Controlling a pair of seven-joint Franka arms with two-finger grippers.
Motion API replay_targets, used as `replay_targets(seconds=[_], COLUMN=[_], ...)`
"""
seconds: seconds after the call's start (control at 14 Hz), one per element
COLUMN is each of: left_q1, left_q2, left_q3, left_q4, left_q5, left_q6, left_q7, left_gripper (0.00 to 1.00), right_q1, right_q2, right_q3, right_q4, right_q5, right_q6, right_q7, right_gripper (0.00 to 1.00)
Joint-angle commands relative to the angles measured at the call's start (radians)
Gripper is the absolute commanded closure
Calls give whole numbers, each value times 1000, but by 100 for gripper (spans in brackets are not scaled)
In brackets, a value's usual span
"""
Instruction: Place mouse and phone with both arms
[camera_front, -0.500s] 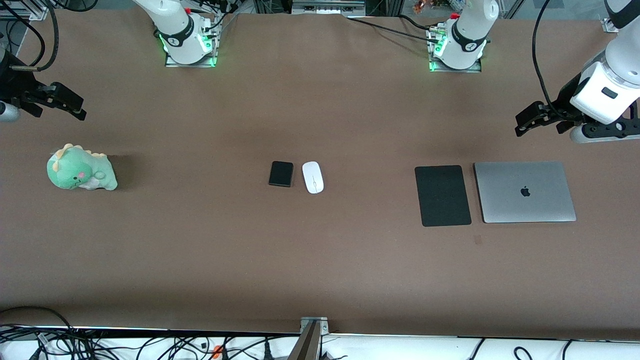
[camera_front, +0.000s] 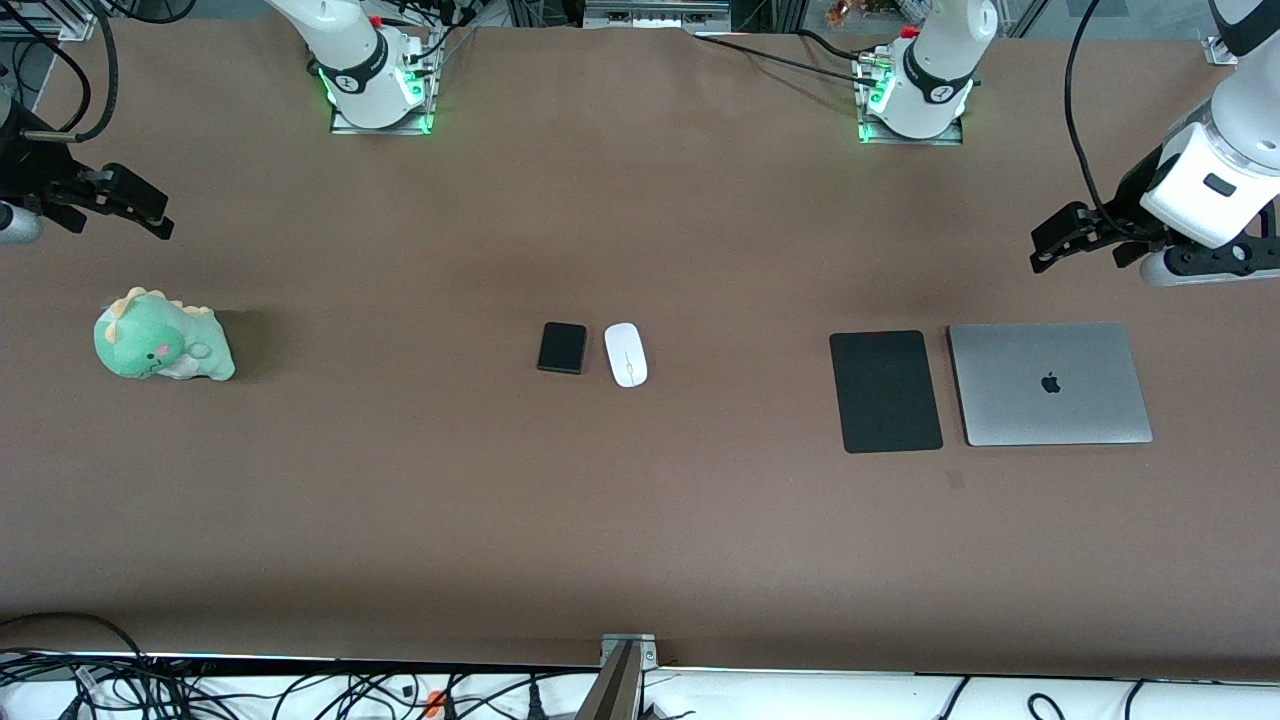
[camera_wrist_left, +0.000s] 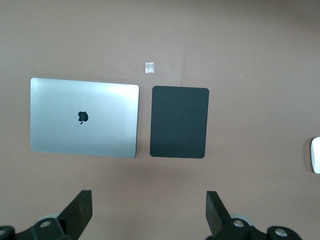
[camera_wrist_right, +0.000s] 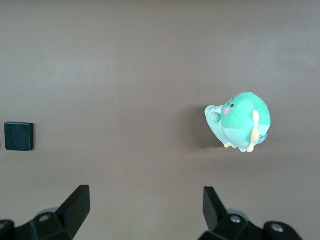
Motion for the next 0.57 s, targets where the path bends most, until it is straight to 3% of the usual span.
replay_targets(seconds=[0.0, 0.5], left_q1=[9, 2], left_q2=[10, 10], left_q3=[-9, -11], left_q4=[30, 34], left_q5=[-8, -23], left_q6=[-21, -12], left_q7=[14, 17], left_gripper=[0, 0], right_q1=[-18, -20], right_q2=[-9, -9], right_q3=[17, 17], right_q4=[13, 13], right_q5=[6, 6], right_q6=[-24, -24], right_q7=[-3, -4], right_gripper=[0, 0])
